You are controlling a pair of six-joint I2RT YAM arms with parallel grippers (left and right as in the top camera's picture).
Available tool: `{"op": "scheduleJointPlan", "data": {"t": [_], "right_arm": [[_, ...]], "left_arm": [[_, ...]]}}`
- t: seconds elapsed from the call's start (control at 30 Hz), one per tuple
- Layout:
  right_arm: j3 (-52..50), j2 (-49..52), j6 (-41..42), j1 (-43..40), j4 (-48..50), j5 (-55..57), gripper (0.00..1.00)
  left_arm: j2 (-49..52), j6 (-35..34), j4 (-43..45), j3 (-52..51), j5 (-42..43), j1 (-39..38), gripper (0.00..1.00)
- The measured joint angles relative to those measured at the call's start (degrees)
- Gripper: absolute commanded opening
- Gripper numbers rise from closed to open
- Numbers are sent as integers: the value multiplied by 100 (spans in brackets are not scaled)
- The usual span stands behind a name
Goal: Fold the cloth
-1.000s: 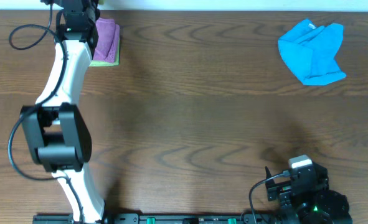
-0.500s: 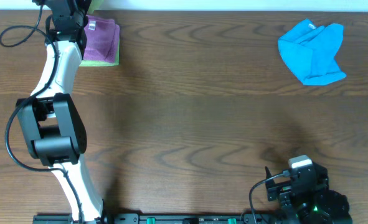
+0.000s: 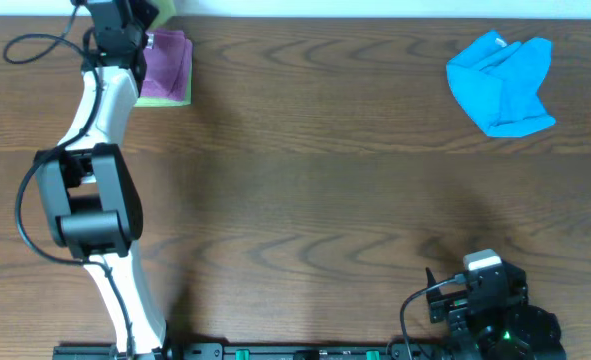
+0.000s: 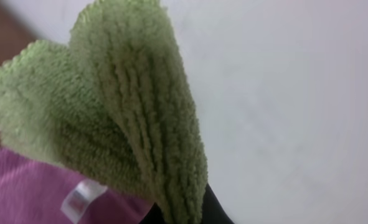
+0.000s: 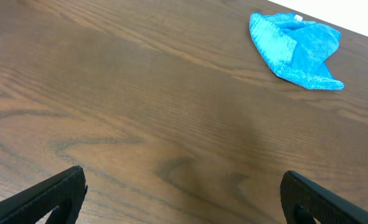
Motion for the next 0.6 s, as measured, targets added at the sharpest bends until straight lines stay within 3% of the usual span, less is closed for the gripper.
{"op": "scheduleJointPlan", "data": {"t": [0.33,0.6], "right_arm": [[0,0,0,0,-2,0,99],[0,0,0,0,-2,0,99]], "left_arm": [[223,-232,-1331,11,-369,-146,6],[223,-402,-1523,13,-511,-146,6]]}}
